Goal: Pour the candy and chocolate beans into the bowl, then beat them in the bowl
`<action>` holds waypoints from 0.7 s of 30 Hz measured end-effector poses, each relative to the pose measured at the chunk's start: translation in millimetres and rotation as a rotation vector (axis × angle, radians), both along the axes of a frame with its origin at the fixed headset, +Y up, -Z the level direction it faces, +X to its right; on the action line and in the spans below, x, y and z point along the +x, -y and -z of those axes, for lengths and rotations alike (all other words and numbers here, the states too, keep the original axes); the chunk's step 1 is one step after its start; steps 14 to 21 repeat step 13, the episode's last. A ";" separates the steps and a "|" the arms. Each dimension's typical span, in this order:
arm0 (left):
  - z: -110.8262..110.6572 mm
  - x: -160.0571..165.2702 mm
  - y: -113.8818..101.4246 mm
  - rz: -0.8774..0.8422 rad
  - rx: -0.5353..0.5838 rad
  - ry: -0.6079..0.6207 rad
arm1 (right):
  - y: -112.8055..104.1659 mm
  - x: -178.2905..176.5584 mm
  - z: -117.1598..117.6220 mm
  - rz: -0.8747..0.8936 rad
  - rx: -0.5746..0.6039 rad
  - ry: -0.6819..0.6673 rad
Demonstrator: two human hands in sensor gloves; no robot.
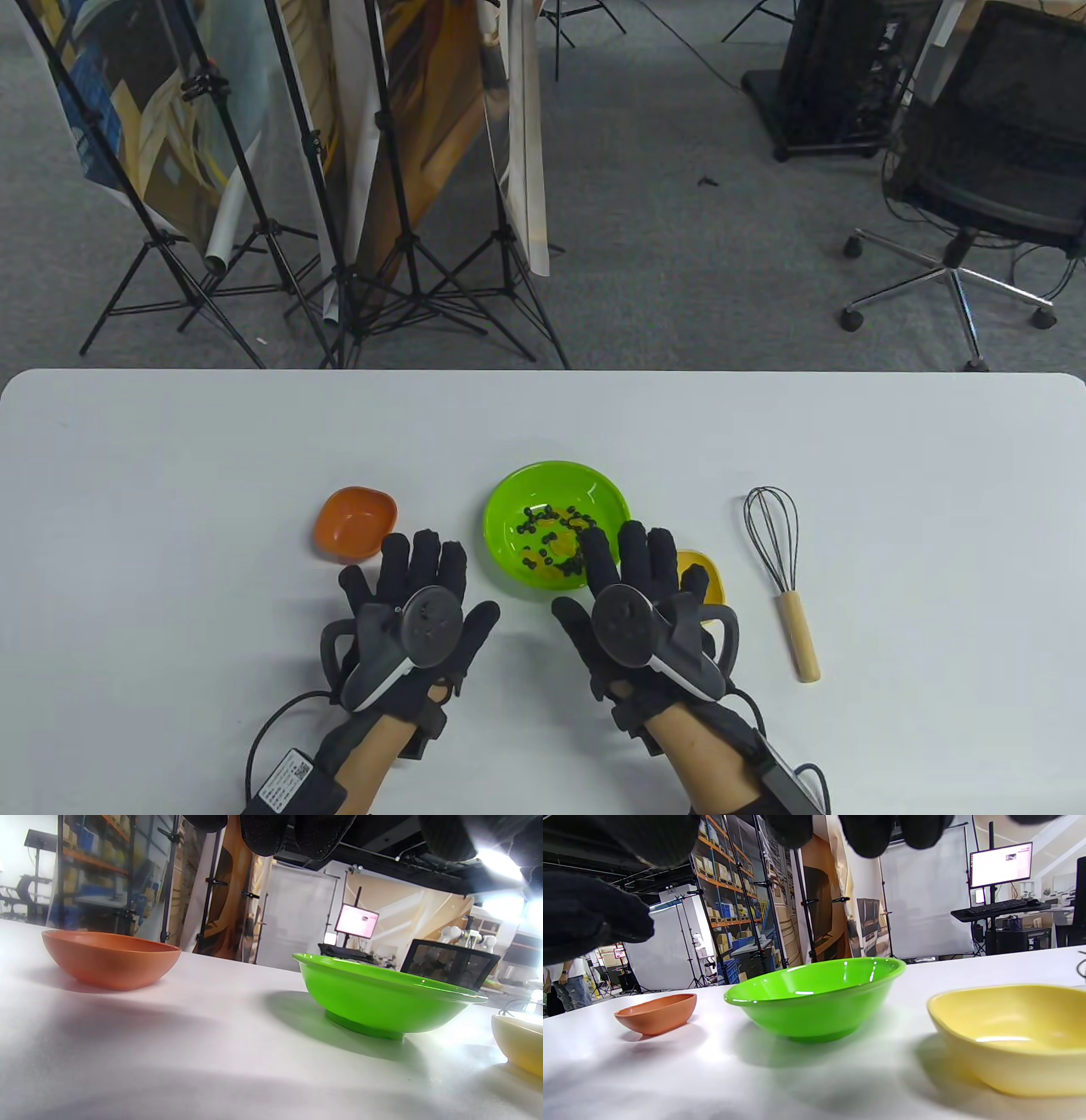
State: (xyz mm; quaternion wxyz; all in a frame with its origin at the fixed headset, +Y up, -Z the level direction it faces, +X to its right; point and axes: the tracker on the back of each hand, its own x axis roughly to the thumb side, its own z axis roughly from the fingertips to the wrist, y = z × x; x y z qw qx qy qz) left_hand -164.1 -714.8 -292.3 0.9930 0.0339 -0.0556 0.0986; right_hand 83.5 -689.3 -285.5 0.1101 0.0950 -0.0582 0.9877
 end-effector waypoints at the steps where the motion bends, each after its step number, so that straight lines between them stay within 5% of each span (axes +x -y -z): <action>1: 0.7 -0.3 -0.6 -0.010 0.003 -0.001 | -0.4 2.4 0.6 -0.001 0.005 0.007; 21: 5.2 5.9 4.8 0.013 0.007 0.011 | 6.4 -3.3 2.3 -0.043 -0.006 0.008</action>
